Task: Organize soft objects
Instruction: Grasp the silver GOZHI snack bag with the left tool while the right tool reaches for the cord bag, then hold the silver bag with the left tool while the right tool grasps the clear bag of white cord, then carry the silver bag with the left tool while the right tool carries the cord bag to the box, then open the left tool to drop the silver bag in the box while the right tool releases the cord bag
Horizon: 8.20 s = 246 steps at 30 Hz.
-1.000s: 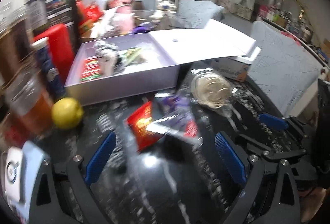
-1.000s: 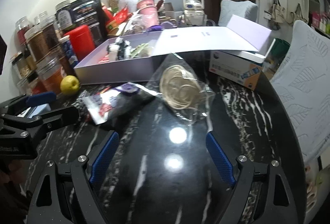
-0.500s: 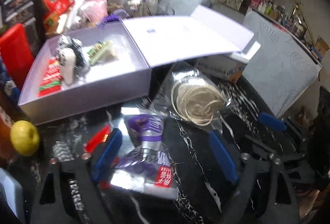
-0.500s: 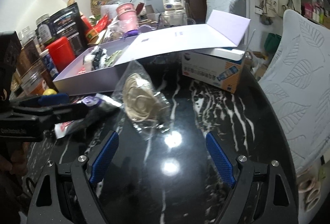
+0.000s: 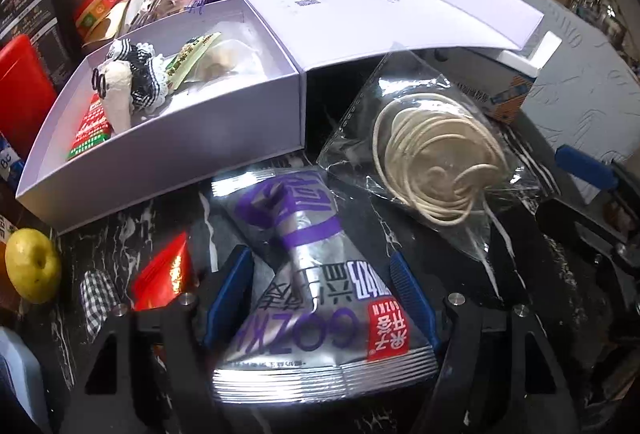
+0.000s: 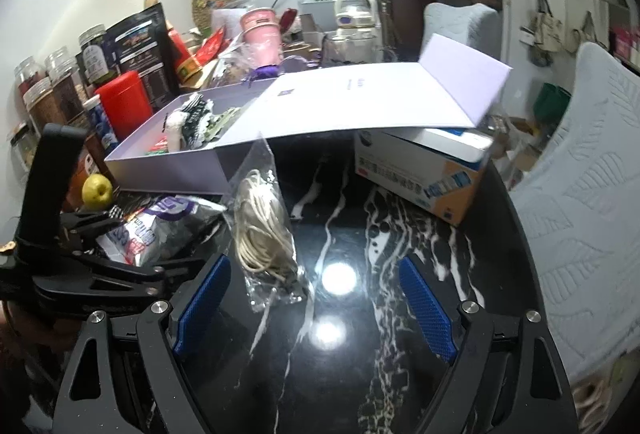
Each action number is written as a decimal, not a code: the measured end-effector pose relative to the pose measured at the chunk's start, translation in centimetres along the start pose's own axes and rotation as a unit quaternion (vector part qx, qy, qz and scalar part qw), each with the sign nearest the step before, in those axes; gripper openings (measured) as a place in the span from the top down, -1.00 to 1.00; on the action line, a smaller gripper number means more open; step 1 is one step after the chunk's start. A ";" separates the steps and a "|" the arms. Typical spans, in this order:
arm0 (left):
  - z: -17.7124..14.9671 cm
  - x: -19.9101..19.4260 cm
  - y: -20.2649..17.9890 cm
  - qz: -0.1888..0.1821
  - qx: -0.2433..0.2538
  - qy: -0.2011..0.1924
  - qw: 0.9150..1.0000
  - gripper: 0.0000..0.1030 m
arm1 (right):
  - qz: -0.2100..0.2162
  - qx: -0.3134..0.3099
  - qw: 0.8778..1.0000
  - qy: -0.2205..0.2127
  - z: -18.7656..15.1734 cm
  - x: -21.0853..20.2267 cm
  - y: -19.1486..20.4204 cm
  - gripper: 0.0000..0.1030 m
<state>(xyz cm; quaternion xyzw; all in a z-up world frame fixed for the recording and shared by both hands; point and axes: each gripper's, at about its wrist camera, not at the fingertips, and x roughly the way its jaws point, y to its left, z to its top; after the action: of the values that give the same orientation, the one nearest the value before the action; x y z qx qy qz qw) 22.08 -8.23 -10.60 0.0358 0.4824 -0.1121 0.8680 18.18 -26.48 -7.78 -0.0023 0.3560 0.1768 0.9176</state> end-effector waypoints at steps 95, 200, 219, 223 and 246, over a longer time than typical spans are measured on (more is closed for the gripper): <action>-9.0 -7.1 1.2 -0.038 -0.016 -0.041 0.998 0.20 | -0.056 -0.011 0.997 0.060 -8.7 -4.0 4.6 0.00; 17.1 -8.7 14.7 0.065 -0.077 -0.203 0.974 0.23 | 0.119 -0.090 0.983 -0.102 22.7 7.2 9.9 0.13; 17.6 -1.0 14.8 0.082 -0.059 -0.103 0.990 0.23 | 0.111 -0.081 0.990 0.006 21.2 14.4 9.1 0.13; 17.5 0.4 14.8 0.089 -0.055 -0.089 0.991 0.23 | 0.119 -0.070 0.990 0.025 20.9 15.4 8.6 0.13; 17.3 6.1 16.0 0.134 -0.052 -0.005 0.990 0.06 | 0.080 -0.066 0.991 0.087 18.7 20.3 8.8 0.12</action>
<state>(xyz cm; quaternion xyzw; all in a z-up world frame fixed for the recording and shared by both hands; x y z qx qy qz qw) 43.20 3.43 -7.29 0.0541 0.4740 0.0304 0.8783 41.45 -9.21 -6.03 -0.0497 0.4210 0.2720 0.8639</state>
